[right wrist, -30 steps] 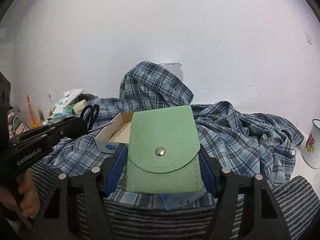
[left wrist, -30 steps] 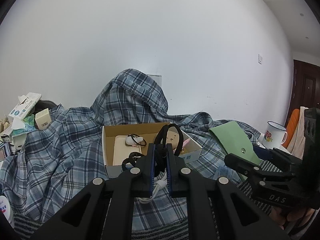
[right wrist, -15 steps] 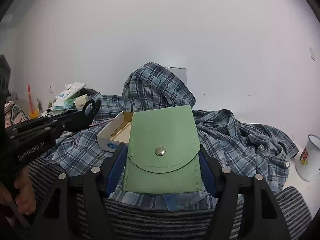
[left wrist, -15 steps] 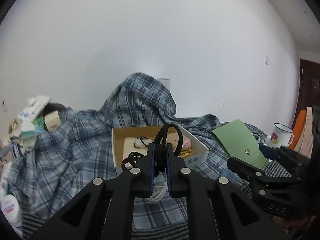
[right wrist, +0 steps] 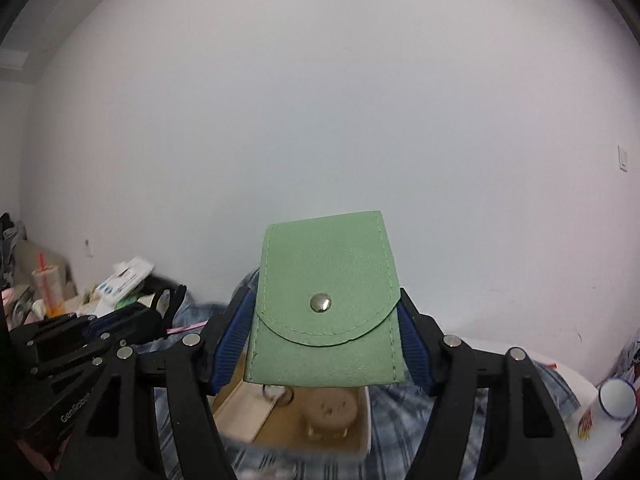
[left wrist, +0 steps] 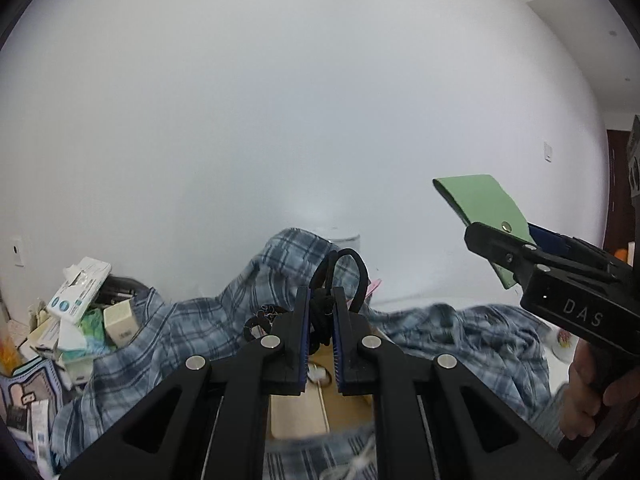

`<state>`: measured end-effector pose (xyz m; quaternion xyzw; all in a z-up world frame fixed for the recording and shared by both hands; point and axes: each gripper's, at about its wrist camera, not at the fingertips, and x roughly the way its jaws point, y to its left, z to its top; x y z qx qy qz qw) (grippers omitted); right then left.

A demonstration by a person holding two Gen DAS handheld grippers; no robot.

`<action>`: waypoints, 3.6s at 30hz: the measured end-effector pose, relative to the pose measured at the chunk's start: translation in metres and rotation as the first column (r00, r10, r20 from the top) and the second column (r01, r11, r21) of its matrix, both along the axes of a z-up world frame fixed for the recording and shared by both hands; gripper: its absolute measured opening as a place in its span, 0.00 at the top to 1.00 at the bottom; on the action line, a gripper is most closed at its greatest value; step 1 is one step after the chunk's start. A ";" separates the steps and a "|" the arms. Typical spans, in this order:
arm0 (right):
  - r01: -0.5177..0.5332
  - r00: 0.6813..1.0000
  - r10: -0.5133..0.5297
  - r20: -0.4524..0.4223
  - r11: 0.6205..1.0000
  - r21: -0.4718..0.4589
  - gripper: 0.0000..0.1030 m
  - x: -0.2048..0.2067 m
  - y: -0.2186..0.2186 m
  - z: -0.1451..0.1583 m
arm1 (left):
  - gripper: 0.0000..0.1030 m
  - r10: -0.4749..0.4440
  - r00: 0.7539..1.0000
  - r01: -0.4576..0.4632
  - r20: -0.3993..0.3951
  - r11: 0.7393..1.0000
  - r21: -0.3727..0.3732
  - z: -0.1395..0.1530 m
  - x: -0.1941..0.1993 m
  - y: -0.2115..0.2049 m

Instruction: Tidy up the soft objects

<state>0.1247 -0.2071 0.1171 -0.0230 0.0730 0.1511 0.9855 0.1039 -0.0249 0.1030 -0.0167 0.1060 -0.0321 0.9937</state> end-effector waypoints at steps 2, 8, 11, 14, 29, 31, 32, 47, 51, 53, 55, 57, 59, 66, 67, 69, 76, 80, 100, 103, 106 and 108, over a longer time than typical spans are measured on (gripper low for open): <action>0.011 1.000 -0.011 -0.020 1.000 0.003 0.35 0.020 0.003 0.001 | 0.90 0.008 1.000 -0.007 -0.011 1.000 0.010 0.006 0.022 0.002; 0.005 0.984 -0.011 -0.180 0.999 -0.037 0.35 0.085 0.020 -0.026 | 0.90 -0.007 0.993 0.009 -0.115 1.000 0.014 -0.005 0.082 0.007; -0.005 0.974 -0.011 -0.228 0.998 -0.069 0.35 0.101 0.029 -0.049 | 0.90 -0.007 0.979 0.013 -0.203 0.999 0.032 -0.024 0.111 0.006; -0.018 0.956 -0.008 -0.295 0.996 -0.084 0.35 0.114 0.035 -0.076 | 0.90 -0.009 0.960 0.023 -0.281 0.999 0.046 -0.050 0.130 0.004; -0.055 0.834 0.031 -0.552 0.998 -0.027 0.35 0.165 0.012 -0.152 | 0.90 -0.028 0.823 0.015 -0.568 0.999 -0.029 -0.134 0.170 0.016; -0.065 0.827 0.036 -0.560 0.997 -0.032 0.35 0.166 0.013 -0.155 | 0.90 -0.028 0.818 0.011 -0.575 0.999 -0.034 -0.136 0.171 0.017; -0.069 0.825 0.037 -0.563 0.997 -0.036 0.35 0.166 0.013 -0.156 | 0.90 -0.023 0.821 0.005 -0.570 0.999 -0.032 -0.137 0.171 0.018; -0.087 0.821 0.016 -0.571 0.992 -0.097 0.13 0.163 0.024 -0.154 | 0.19 0.033 0.897 -0.048 -0.440 0.999 -0.024 -0.120 0.157 0.030; -0.082 0.826 0.018 -0.564 0.993 -0.089 0.13 0.161 0.023 -0.145 | 0.19 0.035 0.909 -0.057 -0.416 0.998 -0.041 -0.106 0.153 0.035; -0.077 0.838 0.025 -0.545 0.994 -0.073 0.13 0.157 0.020 -0.132 | 0.19 0.033 0.921 -0.055 -0.389 0.997 -0.047 -0.093 0.147 0.035; -0.070 0.858 0.028 -0.513 0.996 -0.063 0.13 0.149 0.016 -0.114 | 0.19 0.032 0.933 -0.052 -0.357 0.998 -0.045 -0.079 0.139 0.034; -0.066 0.884 0.032 -0.466 0.996 -0.057 0.13 0.135 0.011 -0.092 | 0.19 0.028 0.950 -0.042 -0.310 0.998 -0.038 -0.059 0.125 0.032; -0.061 0.906 0.032 -0.421 0.997 -0.057 0.13 0.119 0.006 -0.074 | 0.19 0.015 0.963 -0.028 -0.268 0.999 -0.045 -0.044 0.109 0.030; -0.041 0.959 0.029 -0.283 0.999 -0.033 0.00 0.051 -0.022 -0.041 | 0.06 0.036 0.993 -0.031 -0.113 0.998 0.052 -0.021 0.036 0.012; -0.044 0.964 0.034 -0.264 0.999 -0.029 0.00 0.041 -0.026 -0.042 | 0.00 0.032 0.994 -0.027 -0.103 0.998 0.055 -0.021 0.029 0.010; -0.039 0.971 0.032 -0.238 0.999 -0.026 0.00 0.023 -0.033 -0.044 | 0.00 0.004 0.997 -0.001 -0.071 0.999 0.042 -0.024 0.006 0.006; 0.030 0.983 -0.037 -0.181 0.999 -0.041 0.00 -0.022 -0.054 -0.073 | 0.00 -0.031 0.998 0.032 -0.062 0.999 0.016 -0.047 -0.035 -0.003; 0.004 0.982 -0.006 -0.189 1.000 -0.014 0.00 -0.034 -0.062 -0.092 | 0.00 -0.047 0.995 0.049 -0.093 0.999 0.023 -0.067 -0.043 -0.011; 0.025 0.966 -0.034 -0.258 0.999 -0.038 0.00 -0.030 -0.065 -0.130 | 0.00 -0.076 0.980 0.064 -0.182 0.995 -0.070 -0.103 -0.032 0.001; 0.023 0.966 -0.032 -0.255 0.999 -0.039 0.00 -0.030 -0.065 -0.130 | 0.00 -0.075 0.981 0.065 -0.178 0.996 -0.064 -0.103 -0.032 0.001; 0.023 0.966 -0.033 -0.255 0.999 -0.042 0.00 -0.030 -0.065 -0.130 | 0.00 -0.077 0.981 0.068 -0.179 0.996 -0.053 -0.103 -0.032 -0.001; 0.026 0.966 -0.036 -0.255 0.999 -0.043 0.00 -0.030 -0.065 -0.130 | 0.00 -0.077 0.981 0.068 -0.179 0.996 -0.054 -0.103 -0.032 0.000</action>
